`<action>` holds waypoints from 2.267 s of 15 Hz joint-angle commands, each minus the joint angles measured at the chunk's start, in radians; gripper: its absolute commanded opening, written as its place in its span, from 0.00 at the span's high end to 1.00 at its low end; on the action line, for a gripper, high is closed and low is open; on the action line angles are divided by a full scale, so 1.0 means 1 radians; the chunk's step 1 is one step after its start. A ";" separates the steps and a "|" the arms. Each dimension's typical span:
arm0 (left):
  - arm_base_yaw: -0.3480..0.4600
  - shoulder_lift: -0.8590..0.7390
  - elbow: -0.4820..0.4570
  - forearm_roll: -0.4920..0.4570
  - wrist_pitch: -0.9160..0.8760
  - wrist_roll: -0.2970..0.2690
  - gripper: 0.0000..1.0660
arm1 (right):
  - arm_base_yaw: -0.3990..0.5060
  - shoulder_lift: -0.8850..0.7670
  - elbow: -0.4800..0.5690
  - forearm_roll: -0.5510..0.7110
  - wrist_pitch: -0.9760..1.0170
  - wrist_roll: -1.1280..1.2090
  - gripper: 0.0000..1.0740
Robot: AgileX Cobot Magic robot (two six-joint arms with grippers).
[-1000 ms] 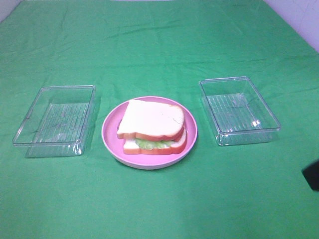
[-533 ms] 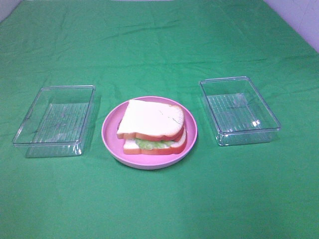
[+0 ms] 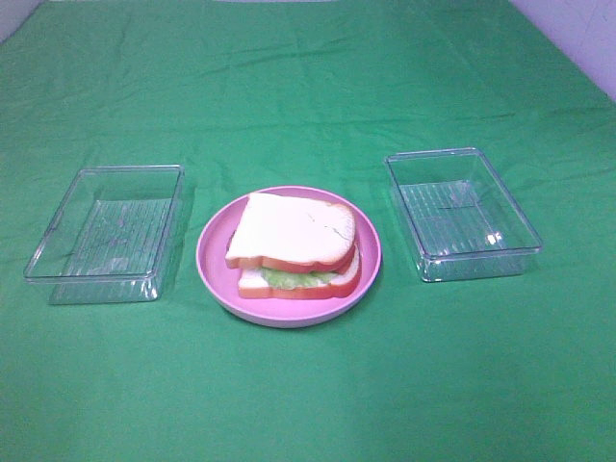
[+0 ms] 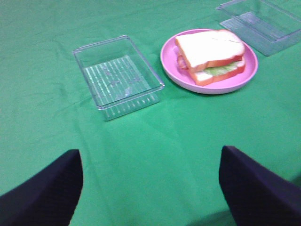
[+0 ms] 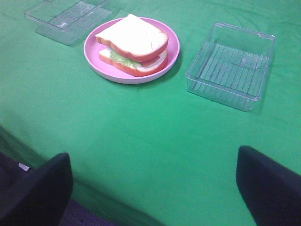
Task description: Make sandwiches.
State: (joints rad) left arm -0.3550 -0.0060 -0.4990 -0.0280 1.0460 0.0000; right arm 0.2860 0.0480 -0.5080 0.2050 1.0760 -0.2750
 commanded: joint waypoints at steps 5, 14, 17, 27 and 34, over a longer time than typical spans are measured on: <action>0.372 -0.003 0.002 -0.006 -0.014 0.000 0.28 | -0.159 -0.010 0.004 0.004 -0.002 -0.004 0.19; 0.411 -0.003 0.002 -0.004 -0.014 0.000 0.28 | -0.281 -0.072 0.004 0.004 -0.003 -0.004 0.19; 0.411 -0.003 0.002 -0.004 -0.014 0.000 0.28 | -0.281 -0.072 0.004 0.004 -0.003 -0.004 0.19; 0.410 -0.002 0.002 -0.065 -0.013 0.073 0.28 | -0.281 -0.072 0.004 0.004 -0.003 -0.004 0.19; 0.410 -0.002 0.002 -0.044 -0.013 0.036 0.28 | -0.281 -0.072 0.004 0.004 -0.003 -0.004 0.19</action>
State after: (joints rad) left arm 0.0560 -0.0060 -0.4990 -0.0880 1.0460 0.0610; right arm 0.0110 -0.0040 -0.5060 0.2070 1.0760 -0.2750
